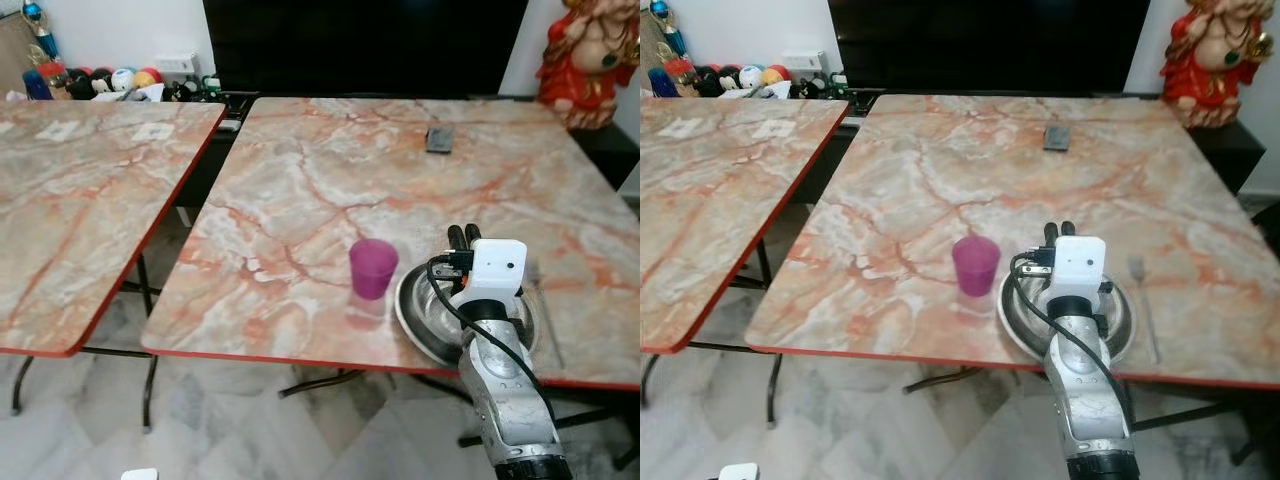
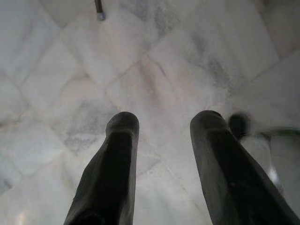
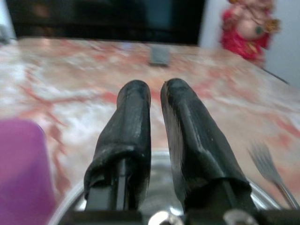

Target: Setting the table

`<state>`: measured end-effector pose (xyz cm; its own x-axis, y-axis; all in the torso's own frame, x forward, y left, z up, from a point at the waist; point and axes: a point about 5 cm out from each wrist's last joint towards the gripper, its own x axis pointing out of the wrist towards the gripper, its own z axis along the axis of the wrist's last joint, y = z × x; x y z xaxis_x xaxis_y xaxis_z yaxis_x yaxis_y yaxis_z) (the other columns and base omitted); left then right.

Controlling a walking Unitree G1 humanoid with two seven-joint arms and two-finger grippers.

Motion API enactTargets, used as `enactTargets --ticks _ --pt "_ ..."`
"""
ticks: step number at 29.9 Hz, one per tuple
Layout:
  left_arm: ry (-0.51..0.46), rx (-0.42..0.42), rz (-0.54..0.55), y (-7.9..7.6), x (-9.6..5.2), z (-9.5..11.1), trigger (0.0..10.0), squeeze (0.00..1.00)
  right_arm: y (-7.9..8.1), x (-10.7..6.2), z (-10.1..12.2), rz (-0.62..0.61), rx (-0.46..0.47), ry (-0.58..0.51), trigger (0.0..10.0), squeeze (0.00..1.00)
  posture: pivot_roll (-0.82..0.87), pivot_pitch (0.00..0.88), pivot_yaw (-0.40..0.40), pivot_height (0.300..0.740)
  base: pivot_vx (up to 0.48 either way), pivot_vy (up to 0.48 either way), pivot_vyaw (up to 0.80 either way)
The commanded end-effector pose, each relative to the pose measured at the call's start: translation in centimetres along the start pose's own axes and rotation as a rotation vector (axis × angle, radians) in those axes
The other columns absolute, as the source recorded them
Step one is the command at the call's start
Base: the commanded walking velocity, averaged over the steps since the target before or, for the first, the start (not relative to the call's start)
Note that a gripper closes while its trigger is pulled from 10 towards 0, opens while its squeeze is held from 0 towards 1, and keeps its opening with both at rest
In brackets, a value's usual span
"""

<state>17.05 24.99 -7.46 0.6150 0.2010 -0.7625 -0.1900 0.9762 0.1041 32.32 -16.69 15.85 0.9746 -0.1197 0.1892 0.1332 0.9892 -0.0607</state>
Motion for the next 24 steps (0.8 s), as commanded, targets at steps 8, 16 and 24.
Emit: enactTargets --ticks 8,16,24 --pt "0.012 -0.005 0.015 0.5 -0.1 -0.3 10.0 0.00 0.7 0.3 1.2 0.017 0.014 -0.049 10.0 0.00 -0.01 0.098 0.033 0.740 0.000 0.393 0.00" --pt "0.015 -0.007 0.015 0.5 -0.2 -0.5 10.0 0.00 1.3 0.1 1.1 0.039 0.021 -0.050 10.0 0.00 -0.01 0.080 0.030 0.740 0.000 0.392 0.00" --pt "0.017 -0.015 0.017 0.4 -0.2 -0.7 10.0 0.00 1.7 0.2 1.1 0.053 0.023 -0.047 10.0 0.00 0.00 0.080 0.026 0.740 0.000 0.378 0.00"
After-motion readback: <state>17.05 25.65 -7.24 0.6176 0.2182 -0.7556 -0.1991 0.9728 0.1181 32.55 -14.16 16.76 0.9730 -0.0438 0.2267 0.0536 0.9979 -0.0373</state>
